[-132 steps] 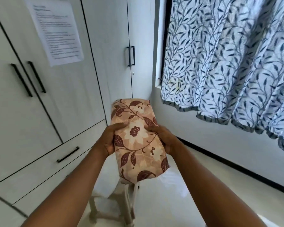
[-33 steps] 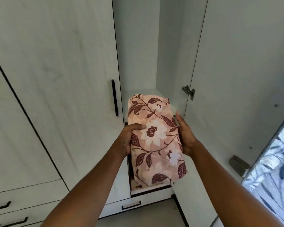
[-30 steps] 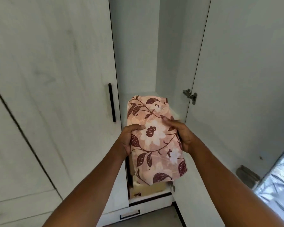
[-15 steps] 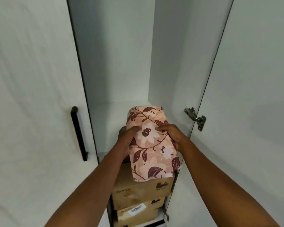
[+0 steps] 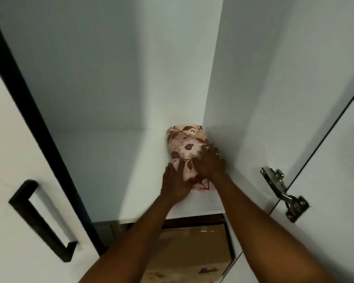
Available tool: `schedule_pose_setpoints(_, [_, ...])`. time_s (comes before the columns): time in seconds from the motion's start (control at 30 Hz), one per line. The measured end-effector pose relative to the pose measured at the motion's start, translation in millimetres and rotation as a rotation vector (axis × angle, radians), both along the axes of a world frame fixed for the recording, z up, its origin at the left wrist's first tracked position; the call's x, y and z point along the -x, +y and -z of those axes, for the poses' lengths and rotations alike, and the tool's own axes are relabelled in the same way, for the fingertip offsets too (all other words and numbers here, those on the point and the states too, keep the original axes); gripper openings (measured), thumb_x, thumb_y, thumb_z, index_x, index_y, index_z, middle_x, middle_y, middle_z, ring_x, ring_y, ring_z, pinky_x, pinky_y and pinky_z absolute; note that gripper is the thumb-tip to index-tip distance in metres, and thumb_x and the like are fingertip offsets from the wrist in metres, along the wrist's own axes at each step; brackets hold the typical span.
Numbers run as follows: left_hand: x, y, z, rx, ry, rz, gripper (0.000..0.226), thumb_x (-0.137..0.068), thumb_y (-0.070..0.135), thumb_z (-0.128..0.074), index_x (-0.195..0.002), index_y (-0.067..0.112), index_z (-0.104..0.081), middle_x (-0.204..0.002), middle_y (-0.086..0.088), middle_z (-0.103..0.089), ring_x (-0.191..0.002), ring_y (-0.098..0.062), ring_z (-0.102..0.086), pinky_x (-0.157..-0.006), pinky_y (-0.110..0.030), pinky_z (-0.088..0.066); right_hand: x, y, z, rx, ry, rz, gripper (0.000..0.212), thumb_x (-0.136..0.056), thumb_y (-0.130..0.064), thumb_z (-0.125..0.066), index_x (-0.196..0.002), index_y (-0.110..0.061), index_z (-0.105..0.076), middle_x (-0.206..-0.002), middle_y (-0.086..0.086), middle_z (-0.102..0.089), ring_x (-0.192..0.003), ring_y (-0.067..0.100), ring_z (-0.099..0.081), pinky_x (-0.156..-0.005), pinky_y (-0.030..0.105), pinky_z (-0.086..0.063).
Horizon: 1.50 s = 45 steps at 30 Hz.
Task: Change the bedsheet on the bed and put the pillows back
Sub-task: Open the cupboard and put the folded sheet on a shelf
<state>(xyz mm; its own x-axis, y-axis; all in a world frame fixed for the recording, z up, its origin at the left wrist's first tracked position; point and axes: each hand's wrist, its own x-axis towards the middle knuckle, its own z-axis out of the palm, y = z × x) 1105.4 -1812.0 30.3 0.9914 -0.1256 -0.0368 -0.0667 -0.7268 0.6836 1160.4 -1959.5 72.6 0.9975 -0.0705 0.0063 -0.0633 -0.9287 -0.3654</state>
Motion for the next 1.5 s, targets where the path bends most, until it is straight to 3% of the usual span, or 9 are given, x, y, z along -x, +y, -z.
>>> schedule_pose_setpoints(0.1, [3.2,-11.7,20.5,-0.189,-0.129,0.004,0.089,-0.093,0.064,-0.035,-0.160,0.028,0.011,-0.165,-0.025,0.017,-0.155,-0.039,0.010,-0.125,-0.047,0.004,6.9,-0.9,32.8,0.130,-0.043,-0.055,0.067,-0.106,-0.053,-0.028,-0.163,-0.021,-0.011,-0.171,0.010,-0.003,-0.157,0.031,-0.010,-0.122,0.060,-0.015])
schedule_pose_setpoints(0.23, [-11.4,-11.2,23.8,-0.216,-0.152,0.036,0.099,-0.076,0.079,-0.014,-0.159,0.032,0.013,-0.166,-0.022,0.016,-0.155,-0.038,0.011,-0.125,-0.046,0.005,-0.3,-7.0,44.9,0.095,-0.075,-0.040,0.068,-0.107,-0.053,-0.025,-0.164,-0.019,-0.009,-0.171,0.011,-0.006,-0.156,0.031,-0.013,-0.123,0.058,-0.017])
schedule_pose_setpoints(0.57, [11.0,1.5,15.6,-0.086,-0.123,0.079,0.104,-0.078,0.082,-0.036,-0.159,0.036,0.010,-0.166,-0.022,0.014,-0.156,-0.035,0.009,-0.125,-0.046,-0.001,21.1,-5.8,41.0,0.067,-0.107,0.017,0.076,-0.104,-0.061,-0.027,-0.162,-0.015,-0.015,-0.168,0.019,-0.013,-0.153,0.038,-0.019,-0.120,0.058,-0.022])
schedule_pose_setpoints(0.7, [53.1,12.6,10.2,-0.024,-0.060,0.096,0.097,-0.095,0.062,-0.055,-0.161,0.032,0.010,-0.167,-0.021,0.014,-0.156,-0.030,0.010,-0.125,-0.040,0.003,81.6,-0.2,39.7,0.012,-0.132,0.129,0.082,-0.102,-0.062,-0.027,-0.161,-0.007,-0.011,-0.166,0.023,-0.016,-0.150,0.040,-0.024,-0.120,0.055,-0.026])
schedule_pose_setpoints(0.83, [89.4,30.9,-1.0,-0.020,0.033,0.140,0.102,-0.091,0.060,-0.060,-0.161,0.030,0.007,-0.168,-0.018,-0.001,-0.154,-0.036,-0.009,-0.126,-0.046,-0.014,150.5,13.3,34.5,-0.026,-0.125,0.230,0.079,-0.104,-0.058,-0.031,-0.162,-0.012,-0.004,-0.167,0.024,-0.013,-0.150,0.042,-0.025,-0.121,0.057,-0.023])
schedule_pose_setpoints(1.0, [136.5,52.8,-31.5,-0.056,0.055,0.243,0.096,-0.090,0.054,-0.062,-0.161,0.027,-0.003,-0.158,-0.017,-0.030,-0.141,-0.036,-0.038,-0.115,-0.047,-0.039,229.3,27.6,12.6,0.003,-0.167,0.291,0.077,-0.104,-0.061,-0.028,-0.159,-0.007,-0.021,-0.167,0.024,-0.015,-0.150,0.041,-0.026,-0.120,0.055,-0.026])
schedule_pose_setpoints(1.17, [190.3,60.3,-52.4,-0.098,-0.020,0.275,0.089,-0.093,0.046,-0.063,-0.160,0.019,-0.012,-0.152,-0.016,-0.036,-0.141,-0.035,-0.039,-0.115,-0.046,-0.038,300.5,25.9,-16.4,0.067,-0.263,0.300,0.071,-0.104,-0.058,-0.033,-0.154,-0.008,-0.033,-0.161,0.021,-0.031,-0.144,0.040,-0.038,-0.116,0.051,-0.036])
schedule_pose_setpoints(1.3, [237.0,56.7,-75.5,-0.091,-0.067,0.275,0.086,-0.093,0.044,-0.064,-0.159,0.017,-0.017,-0.149,-0.016,-0.041,-0.138,-0.036,-0.043,-0.111,-0.047,-0.041,363.9,16.1,-39.2,0.146,-0.478,0.265,0.055,-0.104,-0.048,-0.043,-0.139,-0.006,-0.051,-0.138,0.018,-0.056,-0.121,0.037,-0.059,-0.096,0.045,-0.049])
schedule_pose_setpoints(1.5, [323.5,36.9,-110.3,-0.063,-0.134,0.247,0.086,-0.094,0.043,-0.064,-0.160,0.017,-0.016,-0.158,-0.014,-0.034,-0.143,-0.034,-0.037,-0.116,-0.044,-0.036,456.6,-12.4,-67.2,0.234,-0.658,0.270,0.044,-0.102,-0.042,-0.048,-0.132,-0.012,-0.057,-0.130,0.011,-0.060,-0.115,0.031,-0.062,-0.095,0.045,-0.049])
